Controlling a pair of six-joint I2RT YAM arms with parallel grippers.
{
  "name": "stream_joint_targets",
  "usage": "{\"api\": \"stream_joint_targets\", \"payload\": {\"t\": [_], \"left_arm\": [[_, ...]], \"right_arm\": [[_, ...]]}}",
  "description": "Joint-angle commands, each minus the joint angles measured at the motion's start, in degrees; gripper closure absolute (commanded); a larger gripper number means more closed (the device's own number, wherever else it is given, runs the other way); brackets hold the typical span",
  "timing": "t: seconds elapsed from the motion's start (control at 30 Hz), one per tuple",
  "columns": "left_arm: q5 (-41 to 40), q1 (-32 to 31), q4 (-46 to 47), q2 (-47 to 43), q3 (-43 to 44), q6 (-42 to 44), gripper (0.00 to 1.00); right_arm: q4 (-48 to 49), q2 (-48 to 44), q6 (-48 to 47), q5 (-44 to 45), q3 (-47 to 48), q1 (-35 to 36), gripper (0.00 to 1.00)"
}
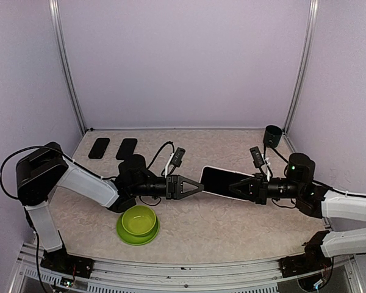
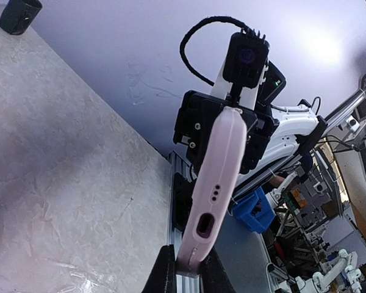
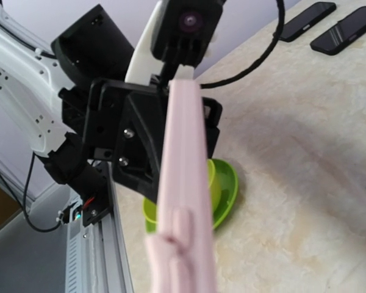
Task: Put the phone into the phone case
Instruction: Press the corner of the phone case at the bottom right corner of the phone case, then pass from the right arm to the left
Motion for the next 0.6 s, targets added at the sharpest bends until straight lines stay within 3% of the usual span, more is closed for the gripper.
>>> {"api": "stream_joint_targets", "payload": {"t": [0.0, 0.03, 0.13, 0.27, 0.57], "left_arm": [[-1.43, -0.23, -1.38, 1.43, 1.20, -1.91, 1.00], [-1.42, -0.25, -1.31, 1.44, 1.20, -1.86, 0.99], [-1.44, -0.12, -1.34, 1.28, 0.88, -1.51, 0.82], [-2.13, 0.02, -0.56, 0.69, 0.10, -1.58, 0.69], [-2.51, -0.42, 5.26, 1.56, -0.59, -4.41, 0.62]], "right_arm": [[1.56, -2.87, -4.20, 3.05, 2.07, 0.87, 1.00], [1.28, -3.08, -4.46, 3.16, 2.07, 0.86, 1.00], [1.01, -2.96, -4.47, 3.38, 1.98, 0.92, 1.00], [2.25, -2.27, -3.33, 3.39, 1.43, 0.91, 1.00], [13.43, 0.39, 5.53, 5.08, -0.60, 0.96, 1.00]]}}
